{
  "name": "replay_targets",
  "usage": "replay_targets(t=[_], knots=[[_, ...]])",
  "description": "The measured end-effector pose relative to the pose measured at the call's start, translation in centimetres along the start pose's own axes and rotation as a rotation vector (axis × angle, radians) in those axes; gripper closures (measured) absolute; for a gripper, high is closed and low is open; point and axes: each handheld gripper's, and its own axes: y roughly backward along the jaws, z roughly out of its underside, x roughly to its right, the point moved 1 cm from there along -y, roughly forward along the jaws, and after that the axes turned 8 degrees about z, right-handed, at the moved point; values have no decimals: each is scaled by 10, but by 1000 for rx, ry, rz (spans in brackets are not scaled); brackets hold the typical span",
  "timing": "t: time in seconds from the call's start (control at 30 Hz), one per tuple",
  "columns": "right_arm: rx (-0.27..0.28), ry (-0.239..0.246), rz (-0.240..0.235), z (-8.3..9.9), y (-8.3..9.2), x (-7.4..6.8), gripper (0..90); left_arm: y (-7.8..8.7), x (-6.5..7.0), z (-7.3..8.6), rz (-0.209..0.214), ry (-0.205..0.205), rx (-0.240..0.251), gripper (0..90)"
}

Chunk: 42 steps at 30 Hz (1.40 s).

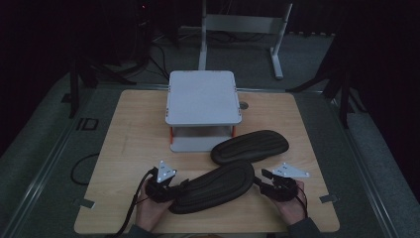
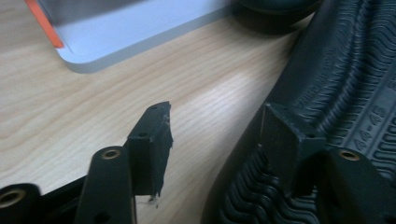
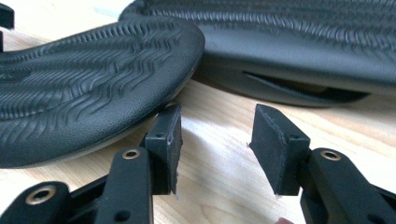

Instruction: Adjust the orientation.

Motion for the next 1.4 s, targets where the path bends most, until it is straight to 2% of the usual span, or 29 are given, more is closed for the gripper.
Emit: replay_targets(t=[0.13, 0.17, 0.23, 0.27, 0.4, 0.43, 0.47, 0.67, 0.7, 0.73, 0.8, 0.83, 0.97, 1.1, 1.17, 1.23, 1.27, 1.3, 1.4], knots=[[15, 8, -2, -4, 2, -1, 538, 2, 1, 1, 23, 2, -4, 442], [19, 11, -3, -5, 2, -2, 543, 2, 2, 2, 62, -1, -27, 442], [28, 16, -9, -10, 1, -3, 552, 4, 5, 3, 43, -29, -17, 438], [27, 27, -1, -11, 1, -4, 550, 5, 6, 3, 41, -35, -17, 438], [34, 27, -19, -15, -2, -7, 548, 9, 8, 3, 23, -62, -20, 426], [34, 27, -19, -15, -2, -7, 548, 12, 9, 3, 32, -68, -6, 426], [37, 26, -19, -16, -2, -8, 546, 15, 12, 3, 66, -74, 11, 402], [39, 41, -39, -18, -4, -12, 532, 26, 40, -2, 142, -176, 61, 341], [38, 49, -42, -19, -5, -15, 532, 25, 46, -3, 152, -198, 66, 298], [38, 49, -42, -19, -5, -15, 532, 24, 52, -4, 159, -223, 56, 298], [38, 53, -46, -20, -6, -16, 531, 20, 63, -6, 151, -280, 37, 267], [37, 53, -47, -20, -6, -17, 531, 17, 67, -7, 162, -302, 20, 258], [39, 53, -50, -21, -6, -18, 531, 4, 82, -6, 171, -353, -14, 167], [40, 52, -51, -21, -6, -18, 531, -7, 89, -5, 90, -404, -46, 148], [39, 51, -55, -21, -6, -18, 530, -10, 87, -6, 23, -413, -67, 148], [37, 51, -60, -21, -7, -18, 528, -8, 80, -7, 41, -400, -64, 159], [35, 52, -59, -21, -8, -18, 528, -6, 78, -7, 60, -397, -53, 188], [33, 56, -60, -20, -8, -19, 516, -3, 77, -7, 69, -400, -51, 264], [36, 53, -78, -21, -9, -20, 513, 0, 74, -8, 79, -394, -48, 317]])
